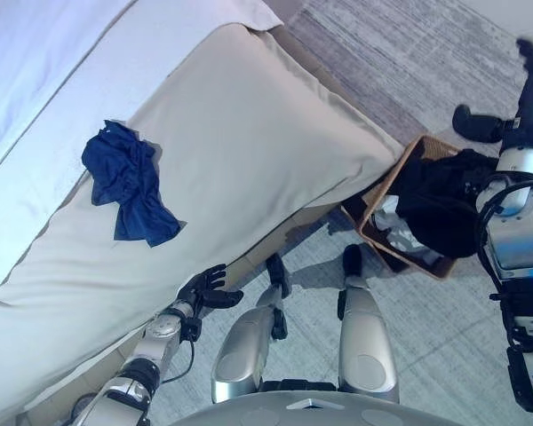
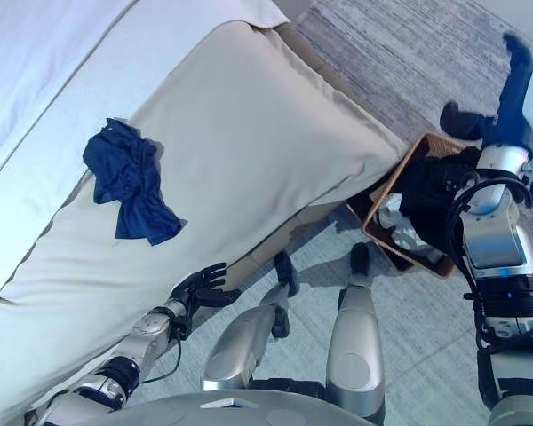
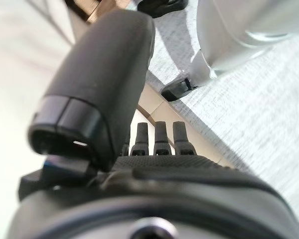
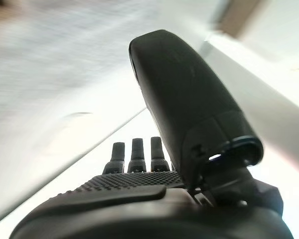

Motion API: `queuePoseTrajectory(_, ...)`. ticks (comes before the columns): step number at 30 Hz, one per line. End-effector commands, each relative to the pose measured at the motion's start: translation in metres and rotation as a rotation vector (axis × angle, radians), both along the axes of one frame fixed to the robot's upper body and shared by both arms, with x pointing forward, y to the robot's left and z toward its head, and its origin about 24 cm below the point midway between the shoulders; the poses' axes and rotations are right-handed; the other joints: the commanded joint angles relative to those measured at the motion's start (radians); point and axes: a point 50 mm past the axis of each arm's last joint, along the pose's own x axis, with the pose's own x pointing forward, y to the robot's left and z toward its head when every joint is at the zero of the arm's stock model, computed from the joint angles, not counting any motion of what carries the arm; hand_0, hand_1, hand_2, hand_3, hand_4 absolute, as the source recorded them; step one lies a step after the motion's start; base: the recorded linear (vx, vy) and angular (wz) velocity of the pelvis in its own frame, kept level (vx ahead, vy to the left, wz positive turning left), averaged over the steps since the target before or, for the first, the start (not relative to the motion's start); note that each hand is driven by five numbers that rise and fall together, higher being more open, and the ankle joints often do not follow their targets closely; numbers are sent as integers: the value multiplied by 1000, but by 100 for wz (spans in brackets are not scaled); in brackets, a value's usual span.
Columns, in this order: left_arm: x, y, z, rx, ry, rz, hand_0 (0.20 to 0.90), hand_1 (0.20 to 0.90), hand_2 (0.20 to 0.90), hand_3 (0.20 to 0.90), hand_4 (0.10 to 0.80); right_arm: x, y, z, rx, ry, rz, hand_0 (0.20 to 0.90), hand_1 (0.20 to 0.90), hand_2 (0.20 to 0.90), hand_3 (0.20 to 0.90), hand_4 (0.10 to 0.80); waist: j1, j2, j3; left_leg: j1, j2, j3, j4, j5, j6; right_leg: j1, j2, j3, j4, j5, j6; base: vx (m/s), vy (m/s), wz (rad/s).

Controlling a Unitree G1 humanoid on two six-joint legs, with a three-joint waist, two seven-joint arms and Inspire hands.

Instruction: Pick up the clothes from the bed and place them into the basket

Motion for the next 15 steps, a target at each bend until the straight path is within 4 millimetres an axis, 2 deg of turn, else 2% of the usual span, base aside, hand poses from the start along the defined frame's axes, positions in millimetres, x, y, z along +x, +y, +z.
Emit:
queuePoseTrajectory(1, -48, 47, -17, 119, 148, 56, 900, 900, 900, 900, 800, 0, 36, 22, -130, -32, 225, 900, 900, 900, 900, 800, 71, -166, -122, -13, -28, -31, 139, -166, -4, 67, 31, -53, 4, -76, -38, 90, 61, 43)
queuePoseTrajectory(2, -48, 47, -17, 119, 147, 56, 900, 900, 900, 900, 800, 1, 36, 23, -130, -33, 226, 900, 900, 900, 900, 800, 70, -165, -123, -17, -28, -32, 138, -163, -3, 65, 32, -55, 0, -72, -38, 139, 100, 34)
queuePoseTrajectory(4, -61, 47, -23, 128, 192, 60, 900, 900, 900, 900, 800, 13, 49, 12, -196, 76, 312, 900, 900, 900, 900, 800, 123, -192, -148, 10, -38, -60, 142, -176, 7, 121, 21, -88, -23, -69, -28, 166, 178, 45)
queuePoseTrajectory(8, -70, 56, -25, 156, 234, 54, 900, 900, 900, 900, 800, 33, 64, -5, -241, 232, 358, 900, 900, 900, 900, 800, 208, -222, -159, 6, -56, -105, 174, -190, 27, 164, -2, -141, -23, -65, -14, 121, 172, 53)
queuePoseTrajectory(12, -66, 78, -17, 205, 233, 57, 900, 900, 900, 900, 800, 65, 84, -13, -300, 309, 335, 900, 900, 900, 900, 800, 318, -263, -135, -24, -76, -176, 200, -194, 49, 195, -20, -210, -6, -58, -2, 85, 81, 61)
queuePoseTrajectory(14, -54, 90, -7, 215, 212, 72, 900, 900, 900, 900, 800, 81, 93, -4, -374, 329, 274, 900, 900, 900, 900, 800, 383, -276, -111, -61, -87, -212, 205, -184, 55, 200, -31, -244, 0, -48, 3, 50, 68, 65)
queuePoseTrajectory(15, -50, 93, -4, 216, 200, 75, 900, 900, 900, 900, 800, 88, 96, -1, -381, 341, 252, 900, 900, 900, 900, 800, 411, -282, -100, -66, -85, -228, 204, -203, 51, 204, -31, -244, 9, -64, 10, 34, 13, 71)
